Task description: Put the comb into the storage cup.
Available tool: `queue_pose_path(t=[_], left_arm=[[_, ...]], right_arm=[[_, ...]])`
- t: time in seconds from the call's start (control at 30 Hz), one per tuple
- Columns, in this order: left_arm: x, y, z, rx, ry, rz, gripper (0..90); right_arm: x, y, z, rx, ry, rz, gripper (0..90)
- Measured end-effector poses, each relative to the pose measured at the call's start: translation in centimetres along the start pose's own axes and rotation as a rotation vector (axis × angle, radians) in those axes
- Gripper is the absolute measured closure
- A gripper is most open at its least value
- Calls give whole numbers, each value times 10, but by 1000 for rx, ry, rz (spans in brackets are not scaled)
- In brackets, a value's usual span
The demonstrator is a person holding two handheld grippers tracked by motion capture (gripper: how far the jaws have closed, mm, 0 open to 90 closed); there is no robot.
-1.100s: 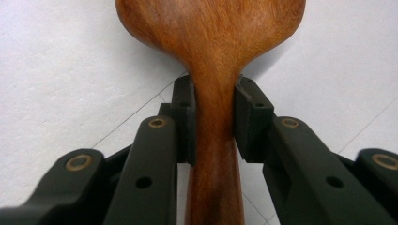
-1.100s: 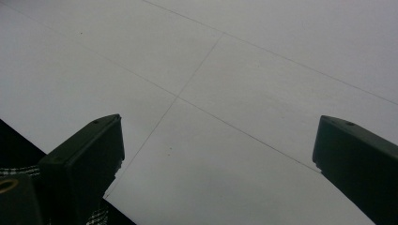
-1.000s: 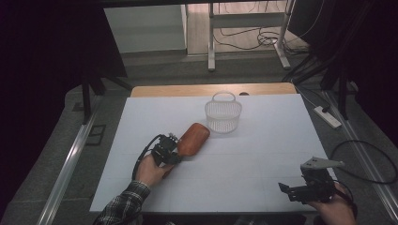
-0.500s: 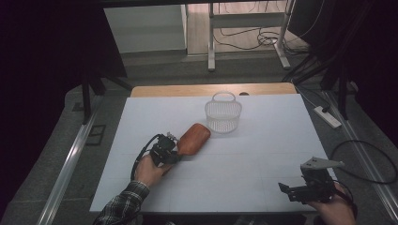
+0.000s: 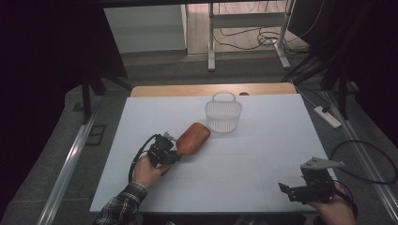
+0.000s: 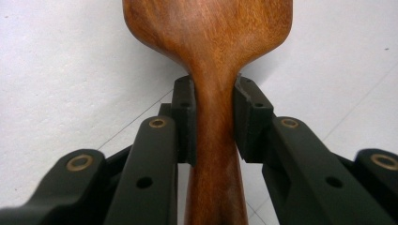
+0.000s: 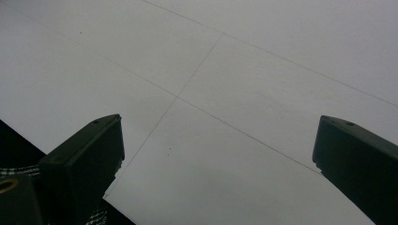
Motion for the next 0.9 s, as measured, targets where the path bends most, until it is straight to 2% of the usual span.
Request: queue_pose_path(t=[0.27,0.63,0.9], left_arm=[[0,1,11,19,61,10,721],[0,7,30,37,143,1,721],[-1,12,40,48,184,4,721]], right_arm=[[0,0,0,0,4,2,25],[-1,-1,2,-7,18,7,16],[-2,-3,4,-17,40,23,0]])
Point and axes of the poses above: each handheld gripper's, and its own axes: z roughly backward along the jaws, x roughly out of its underside, y roughly to its right, the point moved 5 cm from there along -z, roughly forward along the jaws, and after that the axes turned 9 degrees about -x, right-handed, at the moved point
